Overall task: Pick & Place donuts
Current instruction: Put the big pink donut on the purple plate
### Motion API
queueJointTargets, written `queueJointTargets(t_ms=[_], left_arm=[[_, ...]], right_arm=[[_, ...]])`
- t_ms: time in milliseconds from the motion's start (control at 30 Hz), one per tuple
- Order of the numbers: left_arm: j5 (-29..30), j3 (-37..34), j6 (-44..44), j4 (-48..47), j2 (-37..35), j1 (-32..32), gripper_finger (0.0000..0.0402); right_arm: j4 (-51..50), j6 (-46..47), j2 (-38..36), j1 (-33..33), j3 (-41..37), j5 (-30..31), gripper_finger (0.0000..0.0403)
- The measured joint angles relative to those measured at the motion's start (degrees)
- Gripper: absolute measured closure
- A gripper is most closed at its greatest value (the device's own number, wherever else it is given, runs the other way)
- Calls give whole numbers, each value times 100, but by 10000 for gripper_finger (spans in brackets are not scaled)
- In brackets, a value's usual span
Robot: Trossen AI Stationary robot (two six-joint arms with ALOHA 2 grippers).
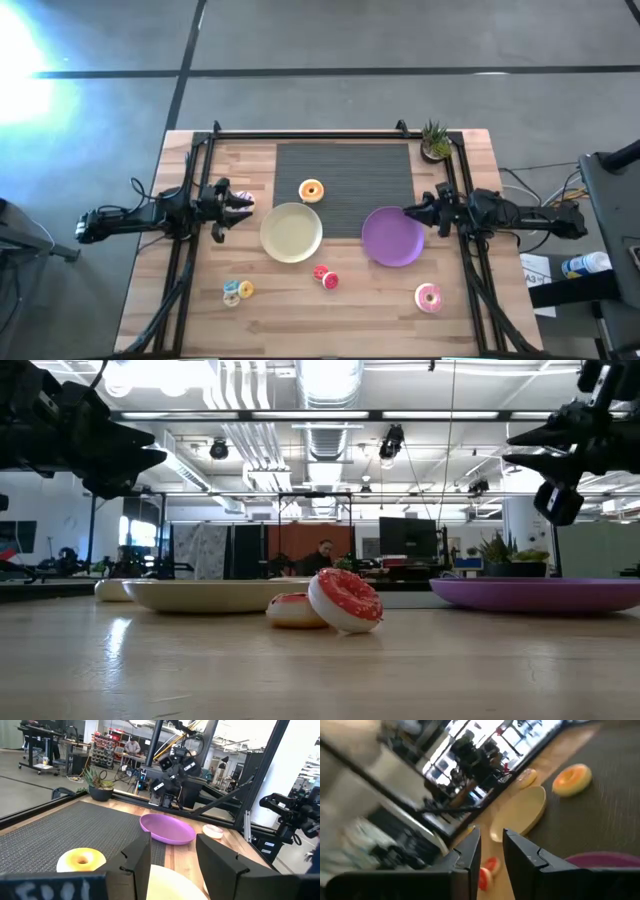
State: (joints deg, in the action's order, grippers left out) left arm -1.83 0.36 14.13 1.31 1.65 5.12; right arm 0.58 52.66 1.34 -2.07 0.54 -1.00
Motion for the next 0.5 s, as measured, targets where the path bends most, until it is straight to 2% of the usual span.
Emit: queueJointTargets(t_ms=[133,200,267,367,500], left_arm=[[0,0,0,-1,0,1,271],[-2,0,0,-1,0,0,271],[0,0,0,-1,0,1,271],[-1,0,0,-1,0,0,271],[-1,0,0,-1,0,1,271]], right_arm=[[104,905,-2,2,1,485,334],[207,1133,18,3,1,532,336],[339,1159,67,2,1,249,335],[520,1317,360,48,8,-599,322],[312,1334,1018,410,111,-829,289]])
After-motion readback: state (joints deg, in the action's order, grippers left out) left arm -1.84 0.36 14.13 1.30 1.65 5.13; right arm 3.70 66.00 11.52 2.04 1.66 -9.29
